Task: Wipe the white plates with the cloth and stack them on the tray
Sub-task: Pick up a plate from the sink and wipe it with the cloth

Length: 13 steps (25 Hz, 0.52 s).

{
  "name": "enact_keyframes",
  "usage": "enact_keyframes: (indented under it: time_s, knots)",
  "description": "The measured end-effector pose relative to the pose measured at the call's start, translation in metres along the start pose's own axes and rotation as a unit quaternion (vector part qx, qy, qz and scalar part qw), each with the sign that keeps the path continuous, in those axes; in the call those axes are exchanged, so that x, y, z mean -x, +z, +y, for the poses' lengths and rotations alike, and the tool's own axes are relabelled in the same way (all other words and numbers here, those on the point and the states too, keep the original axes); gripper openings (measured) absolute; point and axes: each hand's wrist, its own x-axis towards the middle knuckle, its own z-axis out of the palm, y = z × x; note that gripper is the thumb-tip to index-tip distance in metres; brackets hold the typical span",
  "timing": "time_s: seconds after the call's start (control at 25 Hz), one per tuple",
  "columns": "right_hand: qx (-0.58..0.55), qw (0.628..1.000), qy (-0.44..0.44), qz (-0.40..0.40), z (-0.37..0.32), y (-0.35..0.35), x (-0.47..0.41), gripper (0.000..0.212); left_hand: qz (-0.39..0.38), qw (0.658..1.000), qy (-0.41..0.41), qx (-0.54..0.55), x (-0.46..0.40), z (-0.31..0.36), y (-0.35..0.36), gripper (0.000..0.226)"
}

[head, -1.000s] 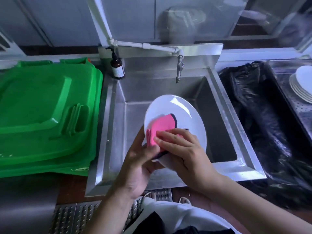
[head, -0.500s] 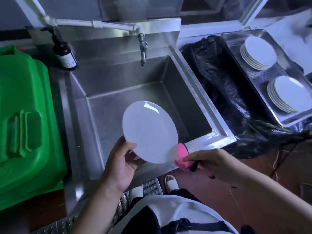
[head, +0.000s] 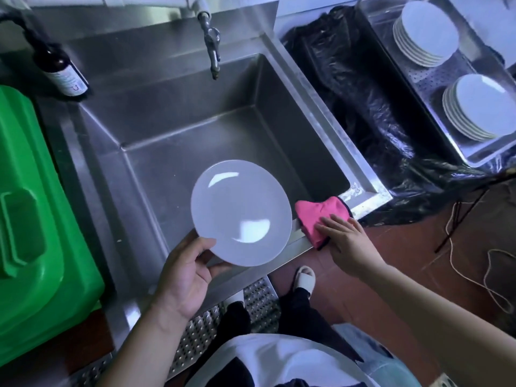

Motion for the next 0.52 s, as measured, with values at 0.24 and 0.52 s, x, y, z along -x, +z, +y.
enact_keyframes:
  time_s: [0.24,0.52]
  knots:
    - [-0.063,0.998,0.019,-0.019,0.001,-0.005,-0.002,0.041,-0.028,0.999,0.016,-0.022,0.001,0.005,0.006,0.051]
    - [-0.597,0.768,0.23,0.02,-0.009,-0.137,-0.012,0.028,-0.09,0.992,0.025,-0.079,0.009,0.005,0.08,0.051]
